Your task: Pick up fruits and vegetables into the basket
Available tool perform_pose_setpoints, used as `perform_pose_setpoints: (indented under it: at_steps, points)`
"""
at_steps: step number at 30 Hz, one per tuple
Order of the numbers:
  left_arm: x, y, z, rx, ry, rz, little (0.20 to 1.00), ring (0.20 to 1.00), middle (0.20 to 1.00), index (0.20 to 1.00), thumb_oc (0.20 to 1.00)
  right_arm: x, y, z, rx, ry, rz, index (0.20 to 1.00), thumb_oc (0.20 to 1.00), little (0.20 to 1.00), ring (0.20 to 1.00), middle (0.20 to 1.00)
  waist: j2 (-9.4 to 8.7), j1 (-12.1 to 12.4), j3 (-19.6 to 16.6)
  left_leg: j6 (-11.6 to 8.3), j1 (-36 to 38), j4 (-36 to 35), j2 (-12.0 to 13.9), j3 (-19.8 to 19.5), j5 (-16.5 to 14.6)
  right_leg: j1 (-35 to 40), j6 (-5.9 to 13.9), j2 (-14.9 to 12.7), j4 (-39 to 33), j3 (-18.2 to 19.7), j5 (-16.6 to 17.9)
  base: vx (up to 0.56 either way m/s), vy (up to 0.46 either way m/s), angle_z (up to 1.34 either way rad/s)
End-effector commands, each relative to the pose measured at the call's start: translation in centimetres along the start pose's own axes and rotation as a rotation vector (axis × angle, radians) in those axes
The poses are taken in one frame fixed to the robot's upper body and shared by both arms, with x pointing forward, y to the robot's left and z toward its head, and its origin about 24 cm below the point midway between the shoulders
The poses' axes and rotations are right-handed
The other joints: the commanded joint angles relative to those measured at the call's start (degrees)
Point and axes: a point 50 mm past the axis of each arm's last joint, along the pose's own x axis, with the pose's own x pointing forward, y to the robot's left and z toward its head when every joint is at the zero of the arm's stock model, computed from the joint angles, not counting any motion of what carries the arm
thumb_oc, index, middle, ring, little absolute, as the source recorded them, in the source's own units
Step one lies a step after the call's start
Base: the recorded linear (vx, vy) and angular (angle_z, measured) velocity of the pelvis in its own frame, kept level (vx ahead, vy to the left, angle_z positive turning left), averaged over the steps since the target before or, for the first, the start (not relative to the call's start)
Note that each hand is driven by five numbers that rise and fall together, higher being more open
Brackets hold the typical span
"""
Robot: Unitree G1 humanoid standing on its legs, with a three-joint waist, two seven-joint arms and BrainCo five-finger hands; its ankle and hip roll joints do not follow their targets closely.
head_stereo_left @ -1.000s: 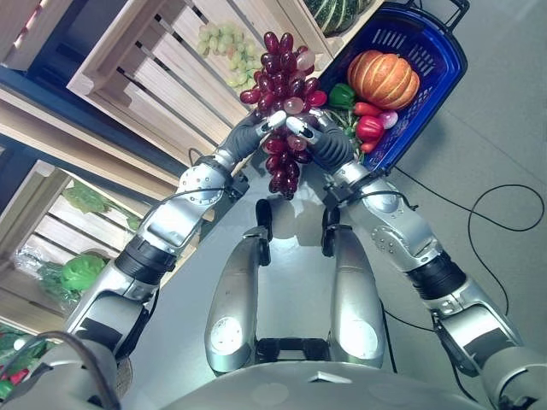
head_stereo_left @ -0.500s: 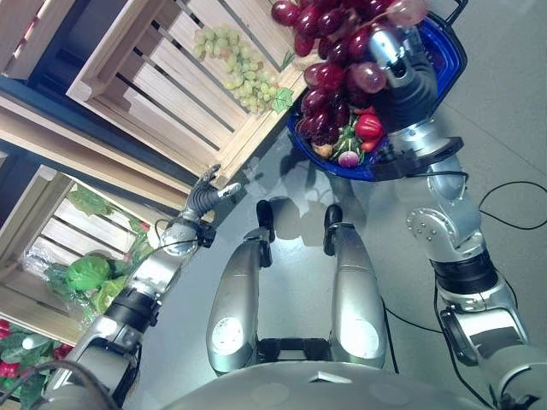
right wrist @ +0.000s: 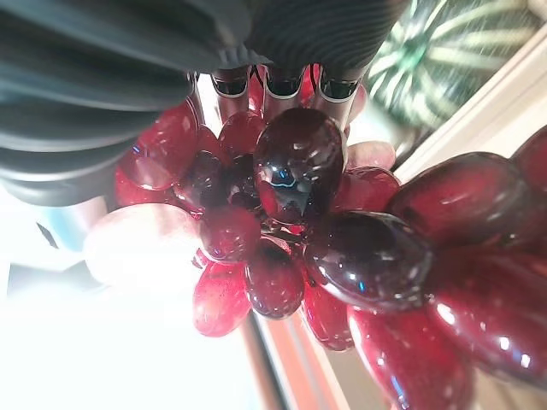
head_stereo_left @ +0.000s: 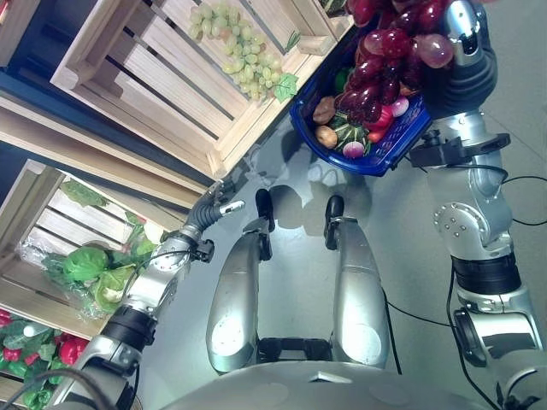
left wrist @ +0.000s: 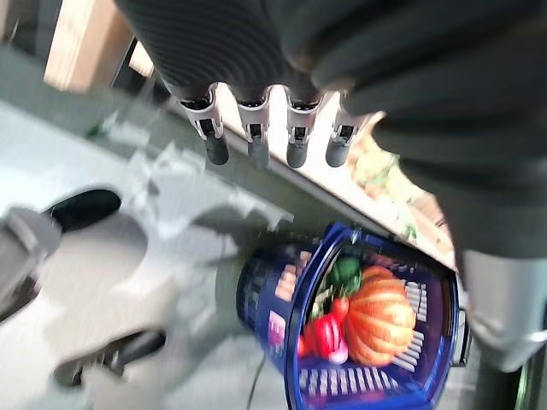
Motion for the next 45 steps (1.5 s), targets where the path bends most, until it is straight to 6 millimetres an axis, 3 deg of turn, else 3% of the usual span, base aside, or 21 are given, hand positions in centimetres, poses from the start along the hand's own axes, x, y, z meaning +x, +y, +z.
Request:
perform_pose_setpoints:
  at_steps: [1,4,10,12,17,23,30,40,41,42,45]
  points:
    - [-1.8,-1.6,-0.8,-0.07,-0.001,-0.113,1.0,1.0,1.0,1.0,1.0,0.4,-1.2,3.1,-0.014,-0.145,-0.036,0.2,0.2,0.2,0.2,0.2,2.24,-0.4,-3.22,3.34,-1.45,10.11,-2.2,2.29,-13.49,0.87,1.71,2.56,-2.99,-4.12,0.78,-0.02,-0.09,0.05]
    - [-2.3,-3.0,-1.6,-0.07,0.056,-0.221,1.0,1.0,1.0,1.0,1.0,0.5,-3.7,2.8,-0.006,-0.097,-0.133,0.2,0.2,0.2,0.2,0.2,2.25,0.32,-3.22,3.46,-4.46,10.04,-1.97,1.91,-13.13,-1.88,1.81,2.56,-2.44,-4.68,1.01,-0.02,-0.117,0.01]
    - [-2.6,-4.1,-3.6,-0.101,0.156,-0.257,1.0,1.0,1.0,1.0,1.0,1.3,-7.2,1.9,0.017,0.004,-0.299,0.2,0.2,0.2,0.2,0.2,2.66,1.85,-3.22,3.44,-9.65,10.01,-1.99,0.99,-12.16,-6.74,1.73,2.52,-1.22,-5.53,1.32,0.0,-0.09,0.07]
    - [-2.5,-4.6,-4.3,-0.105,0.17,-0.25,1.0,1.0,1.0,1.0,1.0,1.9,-9.3,1.3,0.025,0.066,-0.393,0.2,0.2,0.2,0.2,0.2,3.32,2.85,-3.22,3.49,-11.8,10.12,-1.94,0.47,-11.8,-9.11,1.63,2.01,-0.26,-5.9,1.25,0.01,-0.069,0.06]
    - [-2.2,-5.7,-4.9,-0.144,0.195,-0.264,1.0,1.0,1.0,1.0,1.0,2.4,-11.8,0.3,0.027,0.162,-0.495,0.2,0.2,0.2,0.2,0.2,4.78,4.14,-3.22,3.76,-15.72,10.92,-2.0,-0.56,-11.66,-13.74,1.25,1.34,1.9,-6.02,0.78,0.0,-0.037,0.07]
    - [-1.9,-6.7,-5.2,-0.158,0.188,-0.261,1.0,1.0,1.0,1.0,1.0,2.2,-13.9,-1.4,-0.03,0.331,-0.578,0.2,0.2,0.2,0.2,0.2,6.28,5.4,-3.22,4.07,-20.13,12.19,-1.96,-1.56,-11.42,-18.54,0.69,0.63,4.86,-5.65,-0.1,0.01,-0.009,0.07]
    - [-1.8,-7.8,-5.5,-0.133,0.157,-0.279,1.0,1.0,1.0,1.0,1.0,0.9,-16.5,-2.6,0.085,0.43,-0.746,0.2,0.2,0.2,0.2,0.2,7.95,6.43,-3.22,4.17,-23.78,12.83,-2.14,-2.5,-11.23,-22.71,0.12,0.24,6.95,-5.08,-0.71,0.01,-0.009,0.03]
    - [-1.4,-8.7,-5.2,-0.077,0.129,-0.27,1.0,1.0,1.0,1.0,1.0,-1.2,-17.4,-4.1,0.201,0.403,-0.898,0.2,0.2,0.2,0.2,0.2,8.23,6.19,-3.22,4.29,-25.49,12.44,-2.51,-3.05,-10.93,-24.68,0.04,0.77,6.57,-4.61,-0.19,0.0,-0.003,0.0]
    - [-1.4,-8.8,-5.2,-0.076,0.121,-0.27,1.0,1.0,1.0,1.0,1.0,-1.0,-17.5,-3.8,0.211,0.358,-0.91,0.501,0.501,0.501,0.501,0.501,8.3,6.13,-3.22,4.25,-25.43,12.28,-2.52,-3.09,-10.88,-24.63,0.07,0.86,6.33,-4.54,-0.07,0.0,0.0,0.0]
    - [-1.4,-8.9,-5.1,-0.076,0.118,-0.268,1.0,1.0,1.0,1.0,1.0,-1.0,-17.5,-3.5,0.216,0.322,-0.914,1.0,1.0,1.0,1.0,1.0,8.33,6.04,-3.22,4.24,-25.32,12.17,-2.55,-3.11,-10.87,-24.54,0.07,0.95,6.18,-4.49,-0.04,0.0,0.0,0.0]
    - [-1.3,-9.2,-5.2,-0.079,0.12,-0.249,1.0,1.0,1.0,1.0,1.0,-0.7,-17.3,-3.0,0.197,0.216,-0.886,1.0,1.0,1.0,1.0,1.0,8.4,5.78,-3.22,4.08,-24.38,11.14,-2.66,-3.05,-10.52,-23.74,0.13,1.33,5.02,-4.31,0.28,-0.01,0.005,0.0]
